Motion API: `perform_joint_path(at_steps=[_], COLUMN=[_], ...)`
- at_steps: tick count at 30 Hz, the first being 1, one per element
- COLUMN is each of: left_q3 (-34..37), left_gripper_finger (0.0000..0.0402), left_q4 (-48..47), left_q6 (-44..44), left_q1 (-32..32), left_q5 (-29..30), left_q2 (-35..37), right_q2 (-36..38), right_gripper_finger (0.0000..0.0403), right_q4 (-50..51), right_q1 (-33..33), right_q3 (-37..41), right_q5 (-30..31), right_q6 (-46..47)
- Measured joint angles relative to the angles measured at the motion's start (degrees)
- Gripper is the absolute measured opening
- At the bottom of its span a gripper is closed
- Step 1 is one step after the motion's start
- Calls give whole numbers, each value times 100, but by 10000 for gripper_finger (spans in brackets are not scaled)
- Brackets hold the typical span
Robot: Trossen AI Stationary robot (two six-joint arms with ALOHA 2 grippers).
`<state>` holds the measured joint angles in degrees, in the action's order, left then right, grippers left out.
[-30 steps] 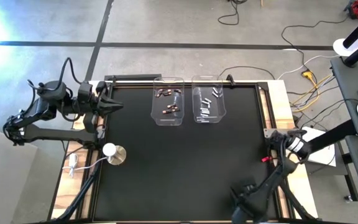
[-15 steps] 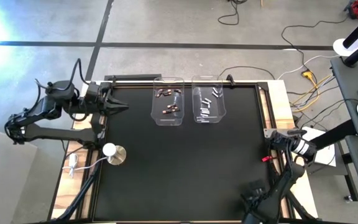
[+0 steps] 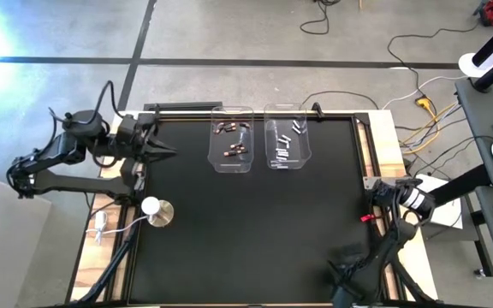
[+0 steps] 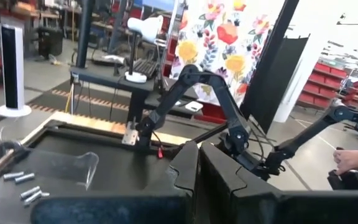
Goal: Sort batteries
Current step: Put the white battery into the right transparent bin
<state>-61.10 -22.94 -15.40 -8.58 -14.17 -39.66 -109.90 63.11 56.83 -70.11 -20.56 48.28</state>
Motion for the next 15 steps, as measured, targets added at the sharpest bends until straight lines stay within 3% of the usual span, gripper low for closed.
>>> perform_joint_path(at_steps=[9,15], left_q3=[0,0], left_gripper_finger=[0,0], left_q4=[98,78], left_q6=[133,133], left_q1=[-4,-4], left_q5=[-131,-811], left_q2=[266,458], right_q2=[469,1017], right_gripper_finger=[16,9], right_q4=[299,227], right_q1=[-880,-1857], right_q3=[-281,-757], right_q5=[229,1428], right_q6=[342,364])
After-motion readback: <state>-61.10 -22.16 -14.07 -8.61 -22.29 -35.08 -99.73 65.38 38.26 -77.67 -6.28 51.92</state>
